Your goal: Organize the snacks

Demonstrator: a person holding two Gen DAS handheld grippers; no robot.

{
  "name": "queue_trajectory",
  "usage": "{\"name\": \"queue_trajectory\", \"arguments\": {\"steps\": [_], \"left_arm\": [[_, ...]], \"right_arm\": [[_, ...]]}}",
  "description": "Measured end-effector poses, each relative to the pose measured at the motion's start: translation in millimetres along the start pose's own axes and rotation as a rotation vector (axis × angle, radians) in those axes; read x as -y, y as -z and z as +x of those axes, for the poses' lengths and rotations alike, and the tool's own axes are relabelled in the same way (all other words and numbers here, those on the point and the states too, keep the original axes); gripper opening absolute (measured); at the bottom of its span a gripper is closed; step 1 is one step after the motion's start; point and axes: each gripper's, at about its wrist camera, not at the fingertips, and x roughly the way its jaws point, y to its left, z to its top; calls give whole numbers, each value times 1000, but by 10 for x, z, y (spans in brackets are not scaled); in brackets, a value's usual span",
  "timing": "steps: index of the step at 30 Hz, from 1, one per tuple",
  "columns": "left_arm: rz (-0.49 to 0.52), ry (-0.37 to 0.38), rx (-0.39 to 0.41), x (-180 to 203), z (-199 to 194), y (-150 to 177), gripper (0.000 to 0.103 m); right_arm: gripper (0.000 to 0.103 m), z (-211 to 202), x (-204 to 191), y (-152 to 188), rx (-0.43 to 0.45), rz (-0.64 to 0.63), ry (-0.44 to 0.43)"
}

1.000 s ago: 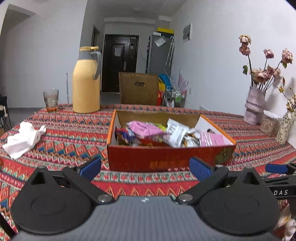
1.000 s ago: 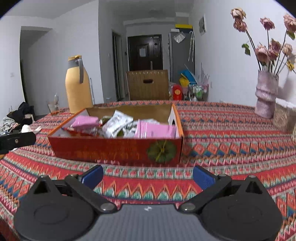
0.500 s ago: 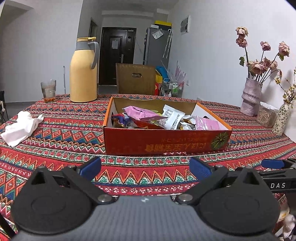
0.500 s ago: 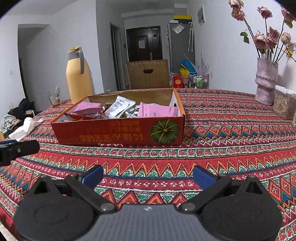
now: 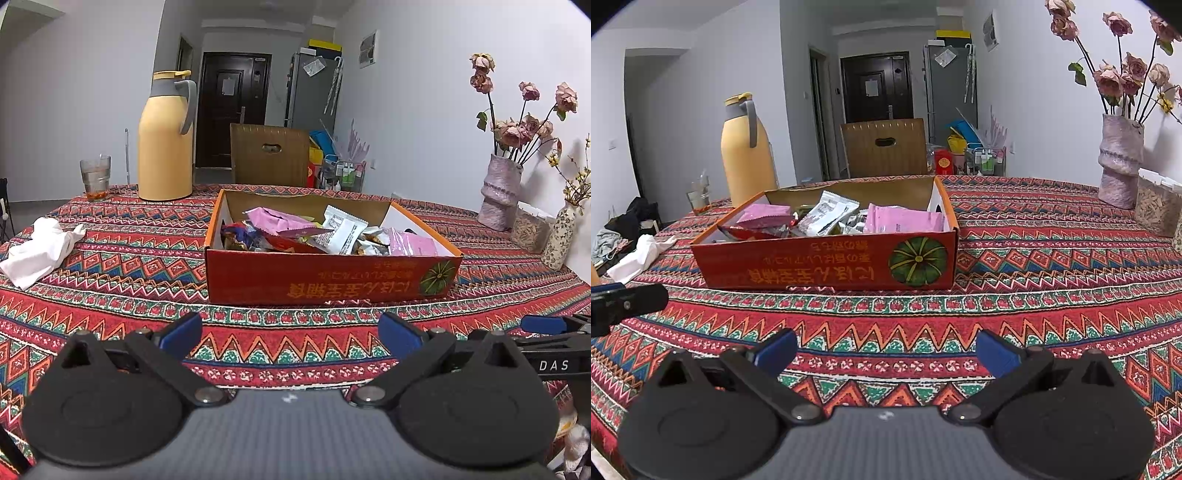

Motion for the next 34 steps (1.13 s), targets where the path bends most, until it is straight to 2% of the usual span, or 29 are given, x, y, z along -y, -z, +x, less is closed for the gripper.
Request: {"name": "queue_trajectory", "arguments": {"steps": [34], "left_arm": [[-13,19,-12,-35,29,29,103]], "right_arm": [[103,63,42,45,-15,4,11]]}}
